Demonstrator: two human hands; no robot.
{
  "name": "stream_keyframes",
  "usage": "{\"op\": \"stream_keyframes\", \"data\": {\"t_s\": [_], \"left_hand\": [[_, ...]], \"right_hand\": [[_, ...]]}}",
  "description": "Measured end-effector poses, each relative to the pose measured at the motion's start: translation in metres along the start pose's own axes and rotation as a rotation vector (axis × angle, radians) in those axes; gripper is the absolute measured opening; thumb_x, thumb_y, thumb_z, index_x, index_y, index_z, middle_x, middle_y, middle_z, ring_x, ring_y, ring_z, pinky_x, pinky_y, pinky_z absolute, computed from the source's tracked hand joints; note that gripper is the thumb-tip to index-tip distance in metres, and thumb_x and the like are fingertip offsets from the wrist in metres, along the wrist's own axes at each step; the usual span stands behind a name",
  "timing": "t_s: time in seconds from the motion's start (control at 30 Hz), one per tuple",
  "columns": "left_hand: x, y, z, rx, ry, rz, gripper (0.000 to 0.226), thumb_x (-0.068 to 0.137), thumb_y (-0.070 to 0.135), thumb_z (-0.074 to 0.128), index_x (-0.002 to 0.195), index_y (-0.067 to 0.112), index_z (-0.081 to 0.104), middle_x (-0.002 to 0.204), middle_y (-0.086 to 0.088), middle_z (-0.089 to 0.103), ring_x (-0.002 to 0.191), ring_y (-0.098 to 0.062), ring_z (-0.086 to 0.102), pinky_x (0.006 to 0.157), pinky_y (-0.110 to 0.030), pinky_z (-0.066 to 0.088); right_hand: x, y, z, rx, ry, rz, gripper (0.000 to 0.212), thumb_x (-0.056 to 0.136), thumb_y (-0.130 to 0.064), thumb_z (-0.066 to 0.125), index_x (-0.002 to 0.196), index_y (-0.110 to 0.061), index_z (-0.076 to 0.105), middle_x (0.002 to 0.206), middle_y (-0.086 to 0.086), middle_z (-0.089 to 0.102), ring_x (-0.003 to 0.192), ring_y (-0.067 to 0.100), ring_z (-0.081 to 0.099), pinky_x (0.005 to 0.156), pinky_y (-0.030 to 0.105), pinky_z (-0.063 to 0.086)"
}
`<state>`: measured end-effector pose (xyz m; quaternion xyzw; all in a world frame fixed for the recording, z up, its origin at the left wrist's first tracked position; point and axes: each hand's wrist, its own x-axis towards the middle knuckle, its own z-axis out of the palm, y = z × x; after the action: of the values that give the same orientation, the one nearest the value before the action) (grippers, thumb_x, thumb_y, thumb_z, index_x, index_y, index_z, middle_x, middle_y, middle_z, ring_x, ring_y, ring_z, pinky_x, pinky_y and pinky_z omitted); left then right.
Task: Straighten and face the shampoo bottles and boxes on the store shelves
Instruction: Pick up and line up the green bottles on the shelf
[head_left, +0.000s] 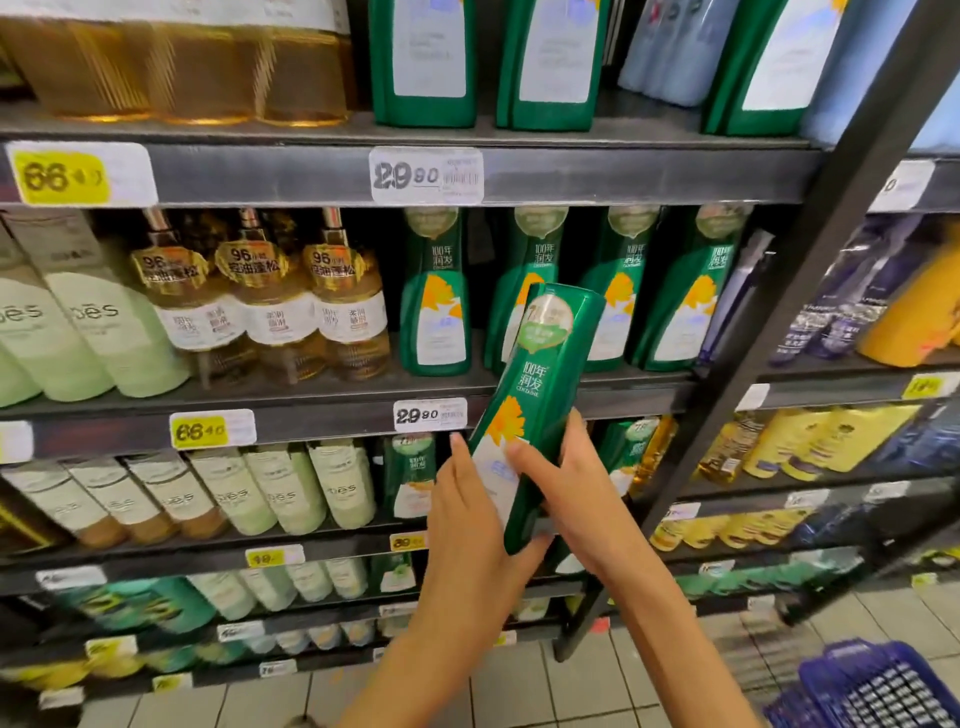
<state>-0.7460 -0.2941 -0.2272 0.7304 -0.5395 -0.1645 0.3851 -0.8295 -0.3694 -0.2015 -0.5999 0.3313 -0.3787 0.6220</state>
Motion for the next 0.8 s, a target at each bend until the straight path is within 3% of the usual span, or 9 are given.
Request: {"op": "stream_keyframes", "data": {"t_s": [0.1,0.17,0.27,0.33,0.43,0.53,0.67,0.73,0.8], "left_hand": [[0.005,-0.006,-0.017,-0.280,-0.191,0.106,0.080,0.078,0.026,0.066,0.135,0.054,0.017,0.128,0.011,0.045,0.118,-0.003,0.042,0.101,-0.022,0.038],[0.002,-0.012,-0.033,-0.484,-0.368,0.090,0.060,0.078,0.035,0.061,0.121,0.066,0.033,0.115,0.018,0.057,0.101,0.005,0.054,0.084,-0.011,0.045],[-0.004,-0.021,-0.042,-0.660,-0.514,0.028,0.040,0.074,0.051,0.056,0.106,0.072,0.046,0.113,0.041,0.054,0.104,0.017,0.052,0.077,0.001,0.040],[-0.008,-0.026,-0.040,-0.711,-0.581,-0.034,0.033,0.071,0.056,0.056,0.101,0.070,0.051,0.110,0.042,0.055,0.103,0.017,0.053,0.079,-0.002,0.042],[-0.012,-0.033,-0.035,-0.771,-0.628,-0.148,0.036,0.068,0.062,0.057,0.104,0.060,0.058,0.116,0.026,0.062,0.112,-0.001,0.058,0.094,-0.020,0.046],[-0.010,-0.035,-0.040,-0.686,-0.500,-0.098,0.026,0.081,0.060,0.055,0.107,0.058,0.056,0.113,0.033,0.060,0.109,0.008,0.056,0.085,-0.011,0.047],[-0.014,-0.019,-0.036,-0.299,-0.301,0.032,0.071,0.074,0.073,0.050,0.131,0.060,0.009,0.126,0.049,0.029,0.119,0.028,0.026,0.095,-0.008,0.037],[-0.017,-0.009,-0.017,0.015,-0.198,0.056,0.106,0.063,0.073,0.056,0.143,0.042,-0.006,0.142,0.028,0.018,0.131,0.013,0.016,0.106,-0.016,0.028],[-0.019,-0.003,0.001,0.182,-0.100,0.021,0.116,0.071,0.058,0.065,0.146,0.018,-0.013,0.150,0.006,0.008,0.139,-0.013,0.013,0.114,-0.027,0.021]], "right_hand": [[0.000,-0.005,-0.015,0.133,-0.066,0.079,0.030,0.089,-0.031,0.062,0.117,-0.025,0.054,0.103,-0.008,0.069,0.099,0.008,0.066,0.079,0.021,0.054],[0.000,-0.008,-0.026,0.178,-0.123,0.127,0.033,0.087,-0.047,0.057,0.111,-0.026,0.064,0.098,-0.009,0.070,0.095,0.008,0.066,0.079,0.022,0.053],[-0.002,-0.004,-0.033,0.260,-0.145,0.170,0.040,0.088,-0.051,0.051,0.115,-0.026,0.065,0.115,-0.004,0.068,0.109,0.015,0.063,0.087,0.028,0.051],[-0.002,-0.001,-0.029,0.386,-0.154,0.179,0.046,0.087,-0.046,0.053,0.122,-0.018,0.062,0.125,0.010,0.064,0.116,0.025,0.060,0.090,0.035,0.053],[-0.004,-0.003,-0.026,0.417,-0.157,0.158,0.033,0.087,-0.035,0.053,0.104,-0.016,0.073,0.111,0.012,0.070,0.103,0.024,0.067,0.079,0.030,0.056],[-0.005,-0.004,-0.025,0.318,-0.096,0.136,0.026,0.096,-0.021,0.045,0.107,-0.016,0.067,0.103,0.004,0.073,0.094,0.016,0.069,0.072,0.026,0.056],[-0.003,-0.004,-0.018,0.089,0.034,0.103,0.018,0.098,-0.015,0.044,0.115,-0.016,0.050,0.111,0.006,0.065,0.095,0.013,0.067,0.078,0.026,0.055],[-0.002,-0.004,-0.010,0.110,0.051,0.125,0.019,0.097,-0.012,0.047,0.116,-0.011,0.047,0.110,0.007,0.063,0.092,0.011,0.066,0.075,0.024,0.055],[-0.001,-0.003,-0.007,0.139,0.047,0.157,0.021,0.095,-0.012,0.051,0.115,-0.009,0.045,0.110,0.005,0.061,0.092,0.010,0.064,0.076,0.024,0.055]]}}
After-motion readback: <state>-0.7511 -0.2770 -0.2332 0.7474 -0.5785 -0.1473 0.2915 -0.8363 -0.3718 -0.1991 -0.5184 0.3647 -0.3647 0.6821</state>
